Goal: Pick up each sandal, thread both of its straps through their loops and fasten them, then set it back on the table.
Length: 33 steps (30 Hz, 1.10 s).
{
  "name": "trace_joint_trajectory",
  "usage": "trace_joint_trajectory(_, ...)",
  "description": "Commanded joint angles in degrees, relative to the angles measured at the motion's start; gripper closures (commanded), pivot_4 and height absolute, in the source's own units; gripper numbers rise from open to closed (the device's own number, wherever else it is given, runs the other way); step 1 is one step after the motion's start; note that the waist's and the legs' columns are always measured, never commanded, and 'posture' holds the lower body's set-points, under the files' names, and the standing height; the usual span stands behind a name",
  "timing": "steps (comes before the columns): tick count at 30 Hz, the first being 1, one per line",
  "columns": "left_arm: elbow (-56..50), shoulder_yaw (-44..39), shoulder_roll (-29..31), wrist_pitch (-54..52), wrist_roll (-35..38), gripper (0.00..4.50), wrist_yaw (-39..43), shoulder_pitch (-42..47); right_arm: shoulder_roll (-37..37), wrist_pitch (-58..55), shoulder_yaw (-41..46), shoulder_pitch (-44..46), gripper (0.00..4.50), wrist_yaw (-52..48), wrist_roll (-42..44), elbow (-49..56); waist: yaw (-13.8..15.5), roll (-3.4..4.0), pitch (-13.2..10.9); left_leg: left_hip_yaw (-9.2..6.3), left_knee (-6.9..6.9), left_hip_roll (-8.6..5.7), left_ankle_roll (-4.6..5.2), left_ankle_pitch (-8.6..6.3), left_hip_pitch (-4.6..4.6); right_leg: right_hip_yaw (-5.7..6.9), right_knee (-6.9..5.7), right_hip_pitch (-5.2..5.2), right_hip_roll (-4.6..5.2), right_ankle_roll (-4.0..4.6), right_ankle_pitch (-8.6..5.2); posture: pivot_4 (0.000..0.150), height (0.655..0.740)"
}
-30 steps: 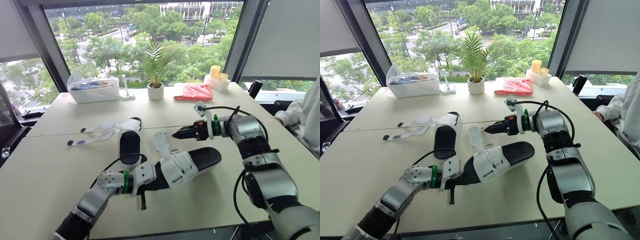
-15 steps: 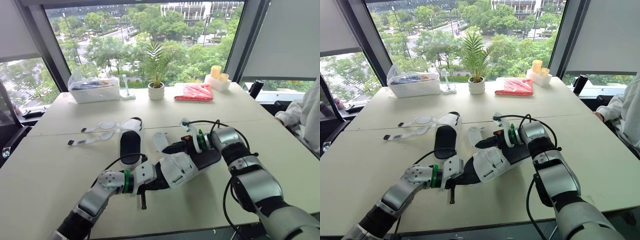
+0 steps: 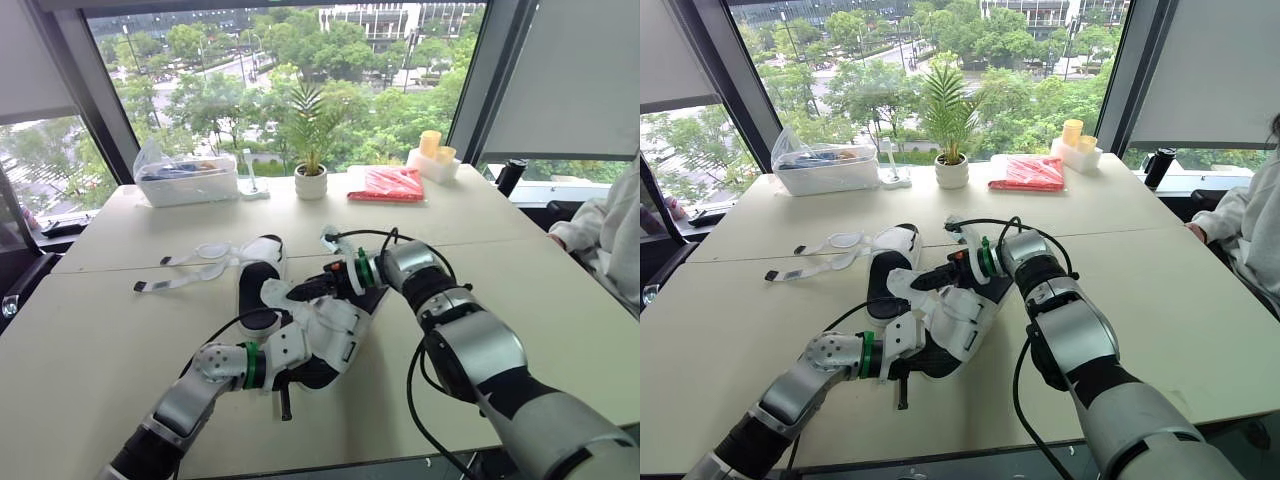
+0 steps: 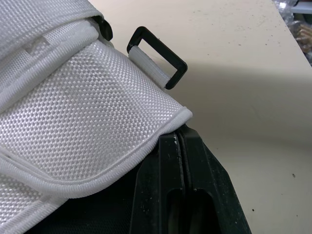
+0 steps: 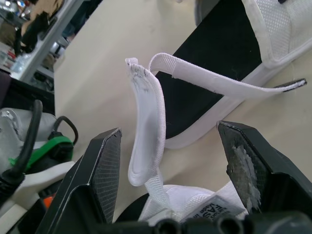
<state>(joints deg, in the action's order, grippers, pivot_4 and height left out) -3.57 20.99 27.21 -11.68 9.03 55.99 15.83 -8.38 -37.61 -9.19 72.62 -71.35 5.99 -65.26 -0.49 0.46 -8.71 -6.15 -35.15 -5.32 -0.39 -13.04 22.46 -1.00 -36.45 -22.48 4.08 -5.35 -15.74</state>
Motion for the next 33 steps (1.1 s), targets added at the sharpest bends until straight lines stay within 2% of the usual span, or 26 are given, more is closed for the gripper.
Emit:
trace_joint_trajectory(1, 3.5, 4.0, 0.3, -2.5, -4.0, 4.50, -0.6, -2.8, -0.8, 3.3, -1.7, 0.4, 1.15, -2.6, -2.6, -1.1, 0.0, 0.00, 0.0, 0.00, 0.00, 0.00, 0.00, 0.00, 0.00, 0.00, 0.00, 0.00, 0.00, 0.00, 0.00, 0.150, 0.7400)
trace_joint_trajectory(8, 4.0, 3.9, 0.3, -2.1, -3.9, 4.50, -0.9, -2.9, -8.6, 4.0, -3.3, -4.7, 1.15, -7.5, -5.9, -0.3, 0.2, 0.00, 0.0, -0.01, -0.01, -0.01, 0.00, 0.00, 0.00, 0.02, 0.01, 0.03, 0.01, 0.00, 0.00, 0.150, 0.7400)
trace_joint_trajectory(16, 6.5, 3.0, 0.5, -0.9, -3.7, 4.50, -0.2, -1.1, -17.4, -5.8, -1.8, -12.2, 1.15, -11.3, -2.9, 14.1, 0.5, -0.01, 0.1, -0.05, -0.02, 0.00, 0.00, 0.00, -0.02, 0.04, 0.05, 0.10, 0.02, 0.01, -0.01, 0.150, 0.7400)
trace_joint_trajectory(20, 7.8, 2.3, 0.4, -0.5, -3.2, 4.50, 0.4, 0.7, -19.4, -8.9, -0.4, -17.0, 1.15, -8.6, -1.1, 22.5, 0.7, -0.01, 0.1, -0.04, 0.00, 0.02, 0.01, 0.01, -0.01, 0.05, 0.07, 0.09, 0.02, 0.02, -0.02, 0.150, 0.7400)
trace_joint_trajectory(27, 8.8, 2.4, 0.2, 0.0, -3.3, 4.50, 1.3, 2.5, -22.6, -7.0, 11.2, -12.0, 1.15, 3.9, 3.4, 14.6, 1.1, -0.02, 0.0, -0.03, -0.06, 0.02, 0.01, 0.02, -0.01, 0.04, 0.08, 0.12, 0.01, 0.18, -0.10, 0.150, 0.7400)
trace_joint_trajectory(33, 8.3, 2.1, 0.6, -0.1, -3.3, 4.50, 1.7, 2.3, -25.4, 1.2, 10.2, -15.5, 1.15, 4.6, 2.2, 18.4, 1.0, -0.01, 0.0, -0.01, 0.01, 0.02, 0.08, 0.05, 0.08, 0.04, 0.14, 0.21, 0.01, 0.15, -0.08, 0.150, 0.7400)
